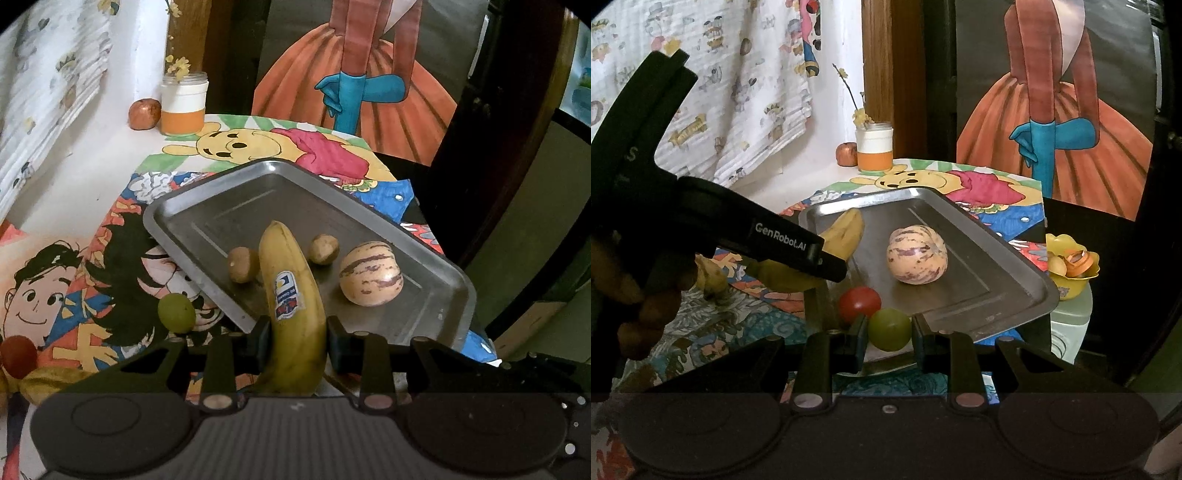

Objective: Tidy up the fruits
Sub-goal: 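Lower the banana onto the tray and open the left tool while the right tool releases the grape there, then lift both tools away from the tray toward the loose fruits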

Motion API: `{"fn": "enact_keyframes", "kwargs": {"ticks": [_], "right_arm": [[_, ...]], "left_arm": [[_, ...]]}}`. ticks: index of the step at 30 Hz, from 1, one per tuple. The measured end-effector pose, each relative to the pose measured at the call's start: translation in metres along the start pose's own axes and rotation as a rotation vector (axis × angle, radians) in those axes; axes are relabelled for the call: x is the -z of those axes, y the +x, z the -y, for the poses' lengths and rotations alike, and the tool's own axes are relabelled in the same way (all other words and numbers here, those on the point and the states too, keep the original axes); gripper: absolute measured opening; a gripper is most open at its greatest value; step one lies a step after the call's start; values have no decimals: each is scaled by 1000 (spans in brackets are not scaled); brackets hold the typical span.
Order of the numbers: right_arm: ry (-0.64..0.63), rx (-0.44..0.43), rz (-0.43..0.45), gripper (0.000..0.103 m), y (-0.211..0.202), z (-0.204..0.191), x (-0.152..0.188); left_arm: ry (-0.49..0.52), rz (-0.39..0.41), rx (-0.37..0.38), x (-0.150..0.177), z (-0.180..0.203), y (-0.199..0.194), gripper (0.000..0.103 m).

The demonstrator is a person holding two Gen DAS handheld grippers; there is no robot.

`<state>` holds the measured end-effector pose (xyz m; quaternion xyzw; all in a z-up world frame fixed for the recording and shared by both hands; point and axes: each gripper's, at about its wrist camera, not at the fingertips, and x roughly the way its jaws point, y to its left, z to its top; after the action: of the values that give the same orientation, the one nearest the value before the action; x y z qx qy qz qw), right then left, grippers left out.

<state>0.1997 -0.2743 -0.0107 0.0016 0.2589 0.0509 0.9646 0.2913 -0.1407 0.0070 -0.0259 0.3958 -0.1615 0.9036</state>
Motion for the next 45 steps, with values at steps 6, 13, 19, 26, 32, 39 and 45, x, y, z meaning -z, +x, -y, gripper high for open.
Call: {"fn": "enact_keyframes", "kwargs": {"ticks": [6,13,19,26,32,39,45], "right_arm": [[-3,-1,-9,27,3,-1,1],[-3,1,-14,28,5,-1,1],[-4,4,-10,30,3,-2,1],[2,11,15,46,-6,-5,0],[16,17,50,69,-22,-7,-1],[37,22,106,91,-46,-12,-3],[37,23,144,102,-71,-21,0]], "left_arm": [[12,-3,-4,-3,2,2,35],[21,-7,-3,-6,3,5,36],[13,5,11,-5,1,2,36],[-2,39,7,-2,-2,-13,54],[-14,89,-11,3,-4,-35,70],[-27,185,-43,14,-5,-72,102],[-45,222,-79,29,-7,-103,103]]}}
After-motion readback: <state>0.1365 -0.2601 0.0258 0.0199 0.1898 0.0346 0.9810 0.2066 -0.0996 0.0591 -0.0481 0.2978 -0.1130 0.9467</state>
